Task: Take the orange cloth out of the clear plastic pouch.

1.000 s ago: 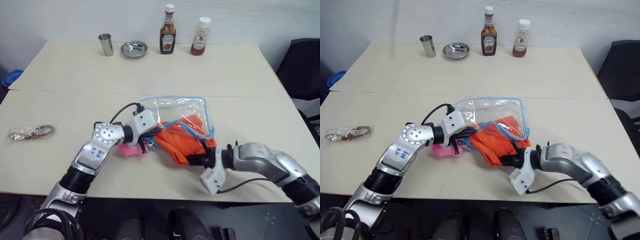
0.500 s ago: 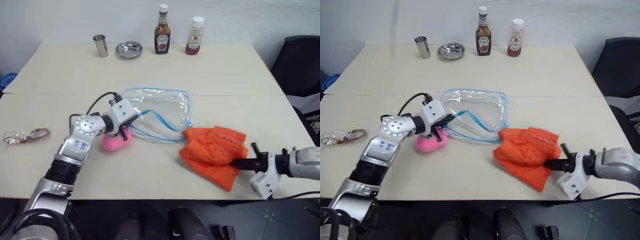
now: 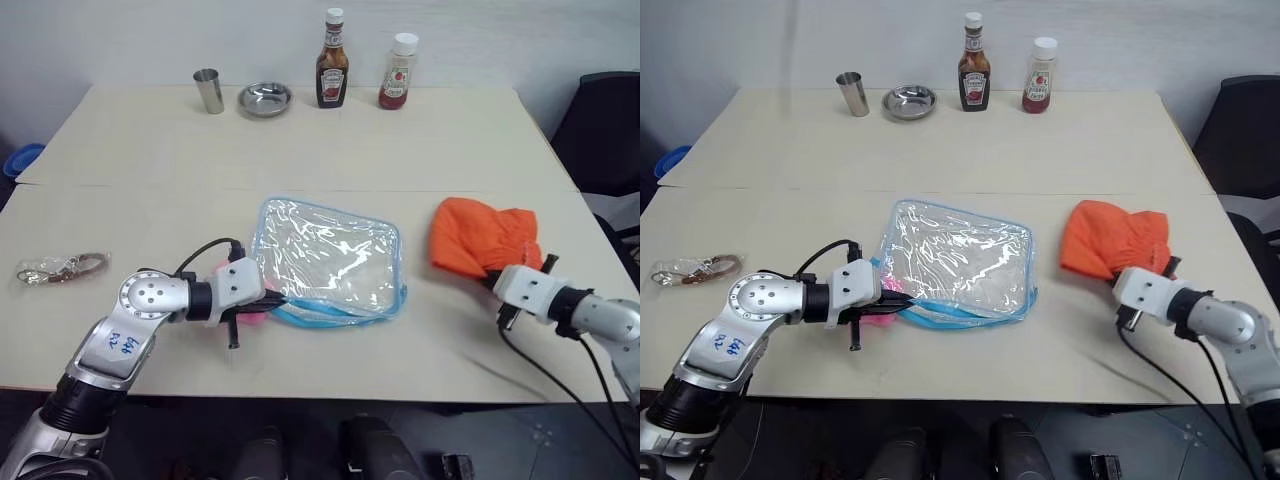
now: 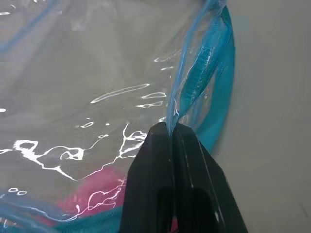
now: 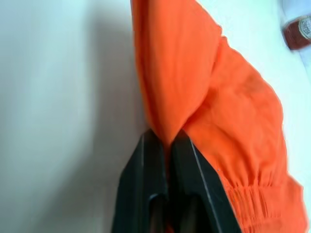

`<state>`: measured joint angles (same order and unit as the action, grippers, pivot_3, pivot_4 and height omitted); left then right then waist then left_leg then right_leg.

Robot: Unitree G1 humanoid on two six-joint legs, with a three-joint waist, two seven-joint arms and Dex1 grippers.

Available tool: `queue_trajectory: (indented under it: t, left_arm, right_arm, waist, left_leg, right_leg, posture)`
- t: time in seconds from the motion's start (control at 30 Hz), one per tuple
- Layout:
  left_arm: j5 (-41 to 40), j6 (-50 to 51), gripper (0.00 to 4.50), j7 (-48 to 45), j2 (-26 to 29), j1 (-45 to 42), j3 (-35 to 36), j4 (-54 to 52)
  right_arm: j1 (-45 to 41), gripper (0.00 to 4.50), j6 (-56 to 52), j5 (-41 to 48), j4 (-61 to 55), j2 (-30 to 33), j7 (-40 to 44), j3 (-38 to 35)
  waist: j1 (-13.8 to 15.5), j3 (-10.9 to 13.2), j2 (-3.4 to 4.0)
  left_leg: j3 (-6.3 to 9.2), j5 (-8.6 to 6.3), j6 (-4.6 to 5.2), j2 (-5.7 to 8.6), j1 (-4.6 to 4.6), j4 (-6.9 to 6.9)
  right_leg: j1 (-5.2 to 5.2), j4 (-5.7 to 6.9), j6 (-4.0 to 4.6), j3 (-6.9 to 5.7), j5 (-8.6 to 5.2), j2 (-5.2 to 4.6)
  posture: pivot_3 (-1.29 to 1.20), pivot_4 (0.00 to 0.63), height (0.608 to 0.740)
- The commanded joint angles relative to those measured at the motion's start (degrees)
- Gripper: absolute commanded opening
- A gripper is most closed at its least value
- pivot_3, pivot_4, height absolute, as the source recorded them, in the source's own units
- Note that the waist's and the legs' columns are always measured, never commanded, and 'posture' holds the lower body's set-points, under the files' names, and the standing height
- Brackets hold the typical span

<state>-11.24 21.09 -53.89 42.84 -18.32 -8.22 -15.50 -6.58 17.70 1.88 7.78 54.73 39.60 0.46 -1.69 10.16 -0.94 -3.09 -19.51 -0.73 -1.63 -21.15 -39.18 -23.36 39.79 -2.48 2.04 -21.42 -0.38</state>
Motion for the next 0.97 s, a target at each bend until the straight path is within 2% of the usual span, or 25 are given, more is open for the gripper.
queue_trajectory:
  t: [0.03,0.07,0.1,0.17,0.2,0.33,0.4,0.47,0.57,0.63,0.73,0.83,0.97]
  left_arm:
    - [-0.5,3.9,0.00,2.5,-0.9,-1.3,1.3,-2.0]
    - [0.0,4.3,0.00,3.1,-1.2,-1.6,1.4,-1.7]
    - [-0.1,5.3,0.00,3.9,-1.6,-2.0,1.8,-1.3]
    - [-1.3,7.7,0.48,5.4,-2.8,-3.0,3.3,-0.5]
    - [-2.5,8.7,0.67,5.2,-3.0,-3.2,4.0,-0.6]
    - [-8.2,13.8,1.89,4.4,-2.9,-2.5,8.7,-3.7]
    - [-13.7,17.9,2.50,3.4,-2.0,-1.1,13.9,-5.5]
    - [-19.5,21.2,3.10,-0.7,1.4,1.9,19.9,-7.3]
    - [-22.6,20.3,3.10,-8.6,8.9,5.2,27.2,-2.7]
    - [-23.5,22.1,3.10,-7.5,11.7,2.0,30.9,5.0]
    - [-25.3,22.4,3.10,-11.8,16.9,-0.6,34.9,12.3]
    - [-23.5,18.3,3.10,-18.7,22.5,2.9,36.2,16.0]
    - [-21.1,13.4,3.10,-20.8,24.8,4.9,36.6,19.5]
  right_arm:
    - [2.9,0.05,0.6,-3.0,-4.9,0.4,-0.5,-1.3]
    - [3.3,0.05,0.5,-4.1,-4.8,0.4,-0.9,-1.5]
    - [3.7,0.39,-0.2,-4.2,-4.6,0.5,-0.9,-2.1]
    - [4.3,0.74,-3.1,-3.4,-4.9,0.4,-0.5,-3.3]
    - [4.6,1.06,-4.1,-2.9,-5.3,0.4,-0.2,-3.9]
    - [7.1,2.47,-11.2,5.0,-11.1,0.7,3.3,-9.7]
    - [11.5,3.15,-20.4,16.5,-17.1,2.4,10.4,-15.4]
    - [15.5,3.81,-28.4,28.0,-21.6,3.7,17.2,-23.5]
    - [16.8,3.81,-38.5,34.6,-19.4,6.1,20.4,-32.3]
    - [17.3,3.81,-42.5,35.9,-15.5,8.1,23.6,-36.3]
    - [18.3,3.81,-47.9,36.6,-8.1,11.8,29.6,-40.6]
    - [18.5,3.81,-46.7,33.6,-1.4,14.3,33.5,-41.6]
    - [14.8,3.81,-45.0,31.0,5.9,15.2,33.6,-40.8]
  waist:
    - [0.1,0.0,0.00]
    - [0.1,0.0,0.00]
    - [0.1,0.0,0.00]
    - [0.1,0.0,0.00]
    - [0.1,0.0,0.00]
    - [0.1,0.0,0.00]
    - [0.1,0.0,0.00]
    - [0.1,0.0,0.01]
    - [-0.4,0.0,-0.02]
    - [-0.1,0.0,-0.03]
    - [0.2,0.2,-0.24]
    - [0.0,0.2,-0.25]
    - [-0.2,0.2,-0.24]
  left_leg:
    - [0.00,0.00,0.00,0.01,0.00,0.00]
    - [0.00,0.00,0.00,0.00,0.01,0.00]
    - [0.00,0.00,0.00,0.00,0.01,0.00]
    - [-0.02,0.00,0.00,0.02,0.02,0.00]
    - [-0.02,0.00,0.00,0.02,0.03,-0.01]
    - [0.00,0.01,-0.01,0.00,0.00,0.00]
    - [0.00,0.01,-0.01,-0.01,0.00,0.00]
    - [0.02,0.01,-0.02,-0.03,0.01,0.04]
    - [0.06,0.02,-0.04,-0.08,0.07,0.10]
    - [0.08,0.03,-0.02,-0.01,0.20,0.09]
    - [0.26,-0.21,0.40,0.00,0.96,0.28]
    - [0.24,-0.32,0.48,0.02,0.88,0.49]
    - [0.11,-0.31,0.44,0.08,0.82,0.80]
  right_leg:
    - [0.00,0.00,0.00,0.00,0.00,0.00]
    - [0.00,0.00,0.00,0.00,0.00,0.00]
    - [0.00,0.00,0.00,0.00,0.00,0.00]
    - [0.00,0.00,0.00,0.01,0.00,0.00]
    - [0.00,0.01,0.00,0.01,0.00,0.00]
    - [-0.01,0.01,0.00,-0.01,0.00,0.01]
    - [-0.01,0.01,0.00,-0.01,0.00,0.01]
    - [0.00,0.01,0.00,-0.03,0.00,0.02]
    - [0.04,-0.04,0.00,-0.05,0.00,0.07]
    - [0.17,-0.05,0.01,-0.06,0.00,0.02]
    - [1.09,-0.42,0.07,-0.22,-0.04,0.01]
    - [1.07,-0.72,0.07,-0.22,-0.04,-0.04]
    - [0.95,-0.98,0.06,-0.16,-0.04,-0.13]
  posture:
    - [0.00,0.150,0.740]
    - [0.00,0.150,0.740]
    - [0.00,0.150,0.740]
    - [0.00,0.150,0.740]
    - [0.00,0.150,0.740]
    - [0.00,0.150,0.740]
    - [0.00,0.150,0.740]
    - [0.00,0.150,0.740]
    - [0.00,0.150,0.740]
    - [0.00,0.150,0.740]
    - [0.00,0.150,0.740]
    - [0.00,0.150,0.740]
    - [0.00,0.150,0.740]
